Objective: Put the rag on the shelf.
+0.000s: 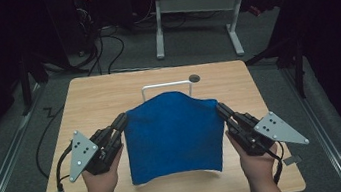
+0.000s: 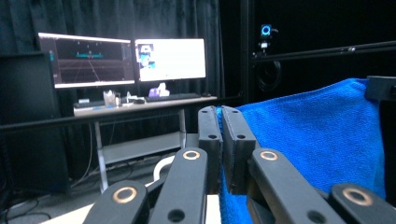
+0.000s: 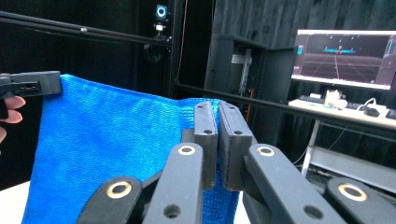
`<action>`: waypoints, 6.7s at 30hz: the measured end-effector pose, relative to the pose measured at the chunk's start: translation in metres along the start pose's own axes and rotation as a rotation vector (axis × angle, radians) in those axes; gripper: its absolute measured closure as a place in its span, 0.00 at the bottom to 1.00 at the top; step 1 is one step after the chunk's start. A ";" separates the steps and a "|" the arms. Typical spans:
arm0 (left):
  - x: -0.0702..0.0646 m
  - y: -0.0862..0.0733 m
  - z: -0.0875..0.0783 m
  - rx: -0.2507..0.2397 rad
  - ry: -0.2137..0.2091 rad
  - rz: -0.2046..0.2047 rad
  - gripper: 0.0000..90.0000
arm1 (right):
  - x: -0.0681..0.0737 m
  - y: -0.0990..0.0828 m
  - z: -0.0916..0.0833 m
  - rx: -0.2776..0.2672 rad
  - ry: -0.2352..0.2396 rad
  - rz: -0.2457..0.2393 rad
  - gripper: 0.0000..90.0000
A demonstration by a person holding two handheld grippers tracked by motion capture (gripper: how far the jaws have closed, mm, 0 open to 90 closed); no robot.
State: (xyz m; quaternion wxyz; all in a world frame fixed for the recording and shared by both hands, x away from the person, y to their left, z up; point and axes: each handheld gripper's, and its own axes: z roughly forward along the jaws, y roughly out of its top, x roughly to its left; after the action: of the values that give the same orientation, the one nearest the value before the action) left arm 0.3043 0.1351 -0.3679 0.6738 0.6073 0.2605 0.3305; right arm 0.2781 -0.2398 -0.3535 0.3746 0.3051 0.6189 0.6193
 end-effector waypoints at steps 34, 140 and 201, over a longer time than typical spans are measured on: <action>0.084 0.013 0.114 0.109 0.143 -0.064 0.98 | -0.064 0.034 0.098 0.062 -0.107 0.041 0.97; 0.122 -0.155 0.152 0.621 0.157 -0.236 0.78 | -0.109 -0.143 0.191 0.616 -0.120 0.190 0.85; 0.121 -0.125 0.061 0.548 0.245 -0.156 0.51 | -0.119 -0.102 0.116 0.537 -0.222 0.079 0.49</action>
State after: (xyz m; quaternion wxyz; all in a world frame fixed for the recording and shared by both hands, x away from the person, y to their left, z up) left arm 0.4444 0.1827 -0.4778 0.4721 0.7002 0.4649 0.2659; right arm 0.4481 -0.2827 -0.4396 0.3215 0.4829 0.7037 0.4102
